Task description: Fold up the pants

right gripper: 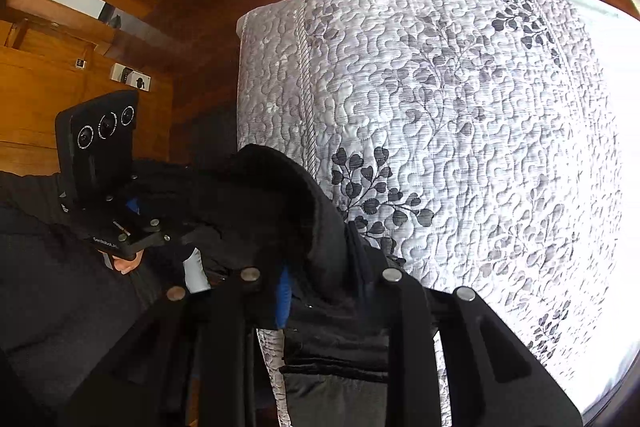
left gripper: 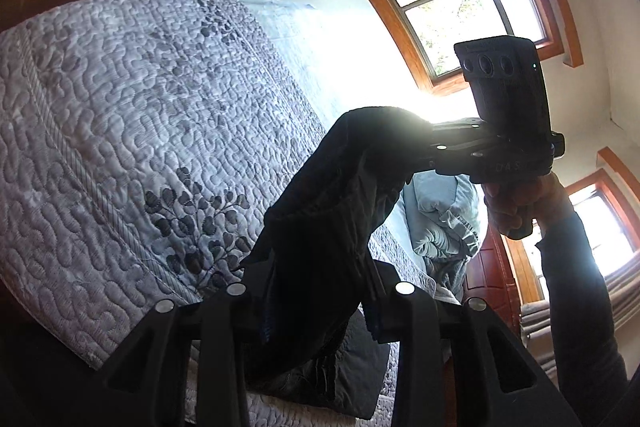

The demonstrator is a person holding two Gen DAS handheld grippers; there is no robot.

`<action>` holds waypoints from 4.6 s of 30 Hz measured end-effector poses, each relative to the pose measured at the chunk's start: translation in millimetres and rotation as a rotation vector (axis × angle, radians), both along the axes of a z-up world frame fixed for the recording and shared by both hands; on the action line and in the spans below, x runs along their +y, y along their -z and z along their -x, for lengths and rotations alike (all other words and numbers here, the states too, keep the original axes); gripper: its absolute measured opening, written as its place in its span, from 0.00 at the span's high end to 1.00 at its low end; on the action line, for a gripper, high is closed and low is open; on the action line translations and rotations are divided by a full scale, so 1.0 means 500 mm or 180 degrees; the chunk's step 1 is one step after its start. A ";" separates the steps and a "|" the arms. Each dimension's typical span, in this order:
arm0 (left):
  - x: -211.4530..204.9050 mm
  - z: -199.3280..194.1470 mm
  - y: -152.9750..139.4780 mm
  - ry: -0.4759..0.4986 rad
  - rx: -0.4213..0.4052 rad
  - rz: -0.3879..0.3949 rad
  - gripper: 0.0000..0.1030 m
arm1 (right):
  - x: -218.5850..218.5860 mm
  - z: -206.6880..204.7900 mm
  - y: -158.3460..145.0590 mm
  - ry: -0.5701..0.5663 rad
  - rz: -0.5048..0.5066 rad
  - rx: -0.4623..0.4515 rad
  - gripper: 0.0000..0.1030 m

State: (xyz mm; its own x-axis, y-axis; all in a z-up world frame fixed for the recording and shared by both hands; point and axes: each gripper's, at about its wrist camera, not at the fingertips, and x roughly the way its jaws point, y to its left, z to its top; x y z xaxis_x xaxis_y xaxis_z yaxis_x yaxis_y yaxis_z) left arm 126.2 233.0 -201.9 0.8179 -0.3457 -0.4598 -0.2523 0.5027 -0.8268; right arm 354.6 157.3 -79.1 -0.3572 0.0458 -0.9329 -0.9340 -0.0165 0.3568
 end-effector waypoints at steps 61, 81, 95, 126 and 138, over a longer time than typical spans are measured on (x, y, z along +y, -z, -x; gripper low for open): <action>-0.385 -0.042 -0.228 0.1036 -0.0348 -0.0989 0.67 | -0.460 0.032 -0.201 0.0963 -0.0439 -0.0877 0.79; -0.535 -0.061 -0.232 0.1456 -0.0391 -0.1145 0.67 | -0.634 0.029 -0.184 0.1297 -0.0402 -0.0966 0.79; -0.619 -0.065 -0.213 0.1719 -0.0364 -0.1220 0.67 | -0.750 0.029 -0.145 0.1464 -0.0339 -0.0993 0.80; -0.817 -0.113 -0.117 0.2176 -0.0123 -0.1327 0.67 | -0.955 -0.015 0.010 0.1783 -0.0305 -0.0809 0.83; -0.871 -0.132 -0.067 0.2301 -0.0015 -0.1390 0.67 | -1.005 -0.024 0.062 0.1738 -0.0293 -0.0853 0.85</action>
